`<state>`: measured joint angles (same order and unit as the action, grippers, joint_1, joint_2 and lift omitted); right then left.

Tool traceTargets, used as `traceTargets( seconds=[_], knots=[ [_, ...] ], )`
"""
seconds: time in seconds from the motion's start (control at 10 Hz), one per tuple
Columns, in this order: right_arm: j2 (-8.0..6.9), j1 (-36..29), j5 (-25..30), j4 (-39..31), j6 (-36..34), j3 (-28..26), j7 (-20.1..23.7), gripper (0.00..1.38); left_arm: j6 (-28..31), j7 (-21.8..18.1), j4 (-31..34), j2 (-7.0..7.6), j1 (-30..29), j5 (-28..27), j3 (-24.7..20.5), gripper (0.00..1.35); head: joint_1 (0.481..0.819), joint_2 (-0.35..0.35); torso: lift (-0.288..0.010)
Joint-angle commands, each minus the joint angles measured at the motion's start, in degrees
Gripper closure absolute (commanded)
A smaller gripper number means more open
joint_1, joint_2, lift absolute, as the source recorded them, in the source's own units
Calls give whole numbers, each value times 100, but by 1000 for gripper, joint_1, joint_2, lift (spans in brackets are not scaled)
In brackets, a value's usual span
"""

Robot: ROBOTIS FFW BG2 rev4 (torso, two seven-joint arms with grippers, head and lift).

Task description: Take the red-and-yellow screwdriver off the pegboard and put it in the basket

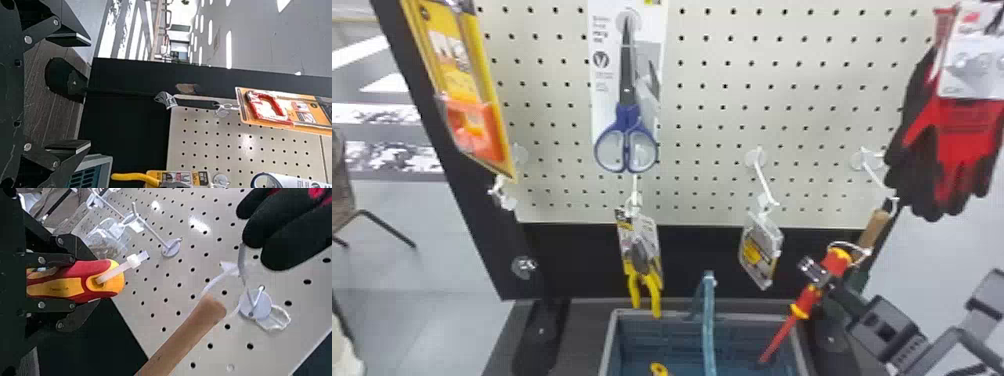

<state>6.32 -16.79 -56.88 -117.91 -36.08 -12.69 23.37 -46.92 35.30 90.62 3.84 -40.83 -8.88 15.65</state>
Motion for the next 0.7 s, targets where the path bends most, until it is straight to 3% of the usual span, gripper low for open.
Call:
traceTargets(
  seconds=[0.0, 0.3, 0.5, 0.6],
  knots=[
    [-8, -182, 63, 69, 348, 83, -8, 1027, -28, -50, -12, -50, -18, 0, -53, 364, 549, 0, -100],
    [-35, -391, 283, 238, 1077, 390, -17, 1027, -107, -199, -125, -173, -18, -9, -176, 364, 549, 0, -100],
    [-52, -736, 257, 69, 2018, 883, -562, 1027, -133, -235, -167, -199, -30, -9, -211, 364, 549, 0, -100],
    [-52, -1019, 142, -128, 2677, 1269, -1072, 1027, -151, -243, -167, -199, -18, -9, -220, 364, 549, 0, -100]
  ],
)
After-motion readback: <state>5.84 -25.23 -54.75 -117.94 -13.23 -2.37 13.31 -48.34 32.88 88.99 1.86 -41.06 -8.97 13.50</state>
